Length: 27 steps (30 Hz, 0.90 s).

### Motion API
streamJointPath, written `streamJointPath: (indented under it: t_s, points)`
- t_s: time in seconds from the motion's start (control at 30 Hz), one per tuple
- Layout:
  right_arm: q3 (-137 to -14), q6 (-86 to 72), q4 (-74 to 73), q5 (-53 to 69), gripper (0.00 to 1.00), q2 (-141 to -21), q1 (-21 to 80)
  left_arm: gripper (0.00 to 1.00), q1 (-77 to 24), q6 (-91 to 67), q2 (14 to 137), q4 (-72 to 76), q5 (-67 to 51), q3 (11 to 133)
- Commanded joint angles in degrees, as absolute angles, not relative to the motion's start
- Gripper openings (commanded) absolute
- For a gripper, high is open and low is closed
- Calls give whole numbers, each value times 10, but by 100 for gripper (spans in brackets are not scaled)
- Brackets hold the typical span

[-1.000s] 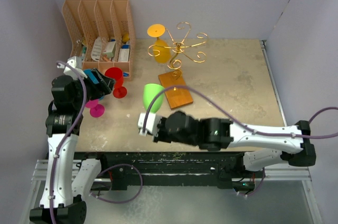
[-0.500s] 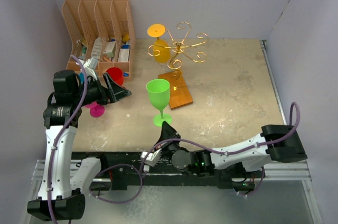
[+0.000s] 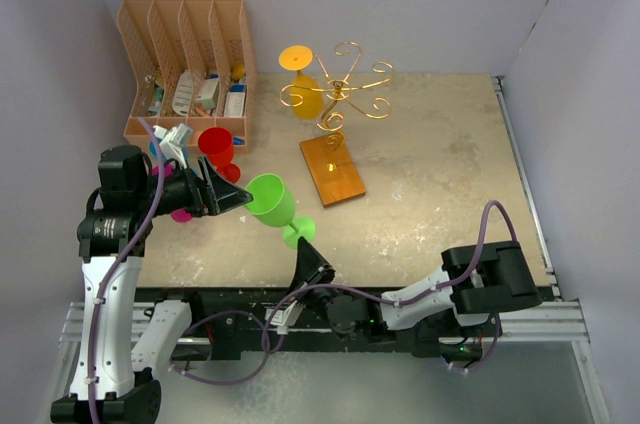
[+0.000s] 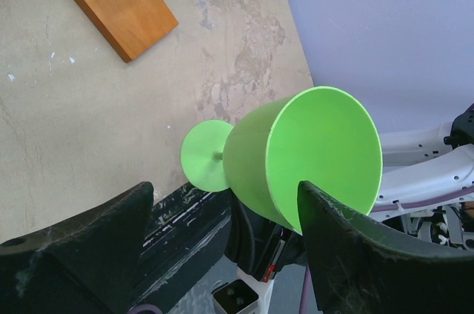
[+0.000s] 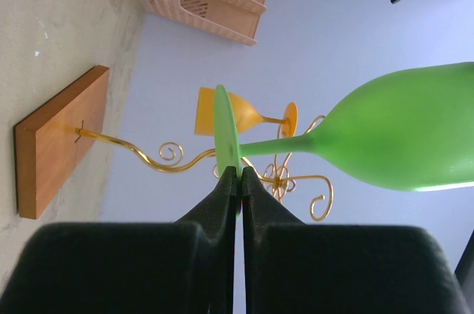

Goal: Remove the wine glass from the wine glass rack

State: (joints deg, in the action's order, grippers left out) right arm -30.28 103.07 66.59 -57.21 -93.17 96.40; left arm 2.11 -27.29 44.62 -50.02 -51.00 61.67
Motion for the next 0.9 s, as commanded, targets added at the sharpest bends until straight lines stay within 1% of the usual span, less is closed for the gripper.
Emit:
streamJointPath:
  t_s: [0.0, 0.13, 0.23, 0.27, 0.37, 0.4, 0.43, 0.47, 0.5, 0.7, 0.77, 0.83, 0.87]
  points:
    - [-320, 1061, 741, -562, 0, -943, 968, 80, 15, -254, 450, -503, -519, 622]
    - [-325, 1093, 782, -555, 0, -968, 968, 77, 13, -245, 459, -509, -510, 615]
    - [-324, 1107, 794, -554, 0, -979, 969, 69, 13, -244, 461, -507, -505, 611]
    - [-324, 1107, 795, -554, 0, -979, 969, 63, 13, -243, 462, -508, -504, 610]
    - [-320, 1106, 795, -553, 0, -974, 971, 40, 11, -239, 468, -506, -505, 604]
    - [-320, 1106, 795, -554, 0, -972, 971, 30, 11, -237, 470, -506, -506, 600]
    - [-320, 1106, 794, -556, 0, -971, 971, 18, 11, -235, 472, -505, -507, 597]
    - [-320, 1107, 794, -558, 0, -969, 970, 7, 11, -234, 473, -505, -505, 595]
    - [-320, 1106, 793, -559, 0, -968, 971, 0, 11, -232, 475, -507, -502, 593]
    - [-329, 1074, 783, -583, 1, -960, 972, 0, 11, -221, 482, -513, -437, 598]
    - [-348, 1041, 756, -609, 16, -956, 974, 0, 11, -219, 492, -520, -397, 610]
    - [-361, 1016, 745, -629, 36, -946, 979, 0, 12, -215, 504, -520, -356, 620]
    - [-364, 1006, 738, -634, 41, -940, 983, 0, 11, -214, 511, -518, -335, 626]
